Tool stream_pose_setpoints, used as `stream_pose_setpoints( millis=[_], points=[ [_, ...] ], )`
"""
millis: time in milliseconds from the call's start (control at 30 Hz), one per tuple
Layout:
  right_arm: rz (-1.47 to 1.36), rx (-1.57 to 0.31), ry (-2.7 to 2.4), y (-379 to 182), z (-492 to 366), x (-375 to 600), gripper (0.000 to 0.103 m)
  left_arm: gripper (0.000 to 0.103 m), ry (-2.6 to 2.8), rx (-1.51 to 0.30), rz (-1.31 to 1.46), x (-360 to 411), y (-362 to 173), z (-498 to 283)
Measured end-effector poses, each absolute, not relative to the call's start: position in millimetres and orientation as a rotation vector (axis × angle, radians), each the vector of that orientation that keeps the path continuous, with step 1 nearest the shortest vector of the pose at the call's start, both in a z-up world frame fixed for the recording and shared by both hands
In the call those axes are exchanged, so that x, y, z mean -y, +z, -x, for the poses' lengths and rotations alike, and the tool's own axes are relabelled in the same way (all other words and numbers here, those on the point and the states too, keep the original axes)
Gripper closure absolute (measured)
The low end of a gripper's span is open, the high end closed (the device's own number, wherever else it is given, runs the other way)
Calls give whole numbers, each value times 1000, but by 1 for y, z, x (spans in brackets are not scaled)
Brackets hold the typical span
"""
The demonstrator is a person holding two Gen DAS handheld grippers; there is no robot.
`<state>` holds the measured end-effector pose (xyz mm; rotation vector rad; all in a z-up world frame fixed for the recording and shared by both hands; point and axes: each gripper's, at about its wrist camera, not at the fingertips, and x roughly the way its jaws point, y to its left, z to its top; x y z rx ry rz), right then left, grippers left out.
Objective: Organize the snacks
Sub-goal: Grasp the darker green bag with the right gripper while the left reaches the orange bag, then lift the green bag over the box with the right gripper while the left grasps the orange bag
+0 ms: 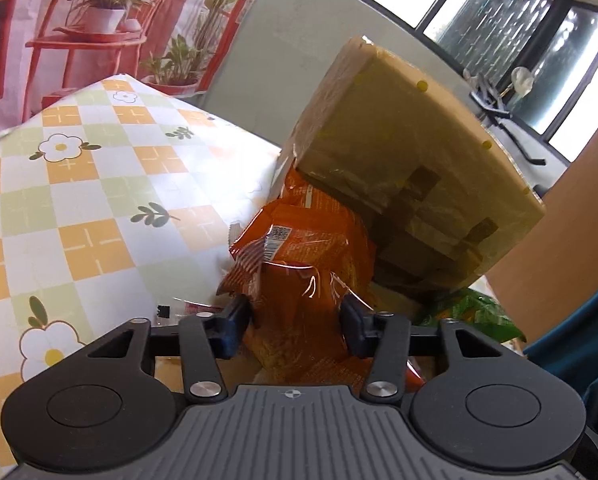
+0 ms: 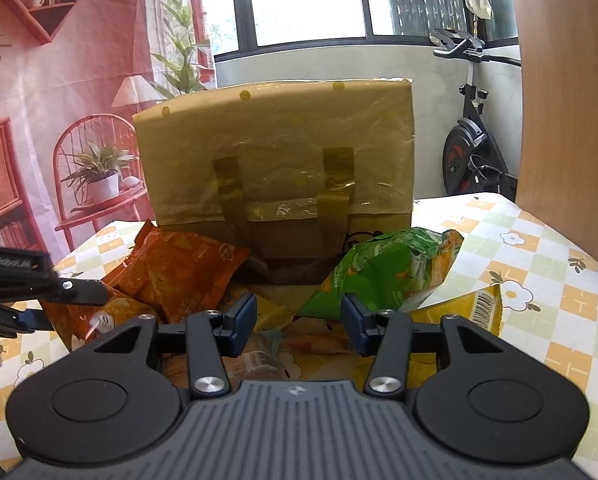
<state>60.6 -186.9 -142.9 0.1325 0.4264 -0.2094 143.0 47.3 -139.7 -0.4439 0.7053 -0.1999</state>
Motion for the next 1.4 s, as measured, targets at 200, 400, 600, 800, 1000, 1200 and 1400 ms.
stream_pose_setpoints(
  millis=[200,400,600,800,1000,1200,1400],
  points=[
    [-163,-418,-268,-140,-63,206,50,54,-213,-672,392,-44,-136,-133],
    [-209,-416,-323,-136,-67,226,42,54,-220,-651,360,-43,-136,-129],
    [-232,-409,-348,-127,-77,243,32,54,-218,-640,365,-44,-138,-128],
    [-285,-458,-362,-128,-100,255,30,54,-225,-632,358,-45,-139,-127],
    [-308,-538,-404,-140,-118,262,30,54,-233,-626,357,-46,-139,-126],
    [-357,-516,-394,-142,-115,266,43,54,-237,-614,352,-47,-137,-123],
    [-385,-456,-367,-135,-99,263,50,55,-247,-589,342,-47,-131,-117]
  ],
)
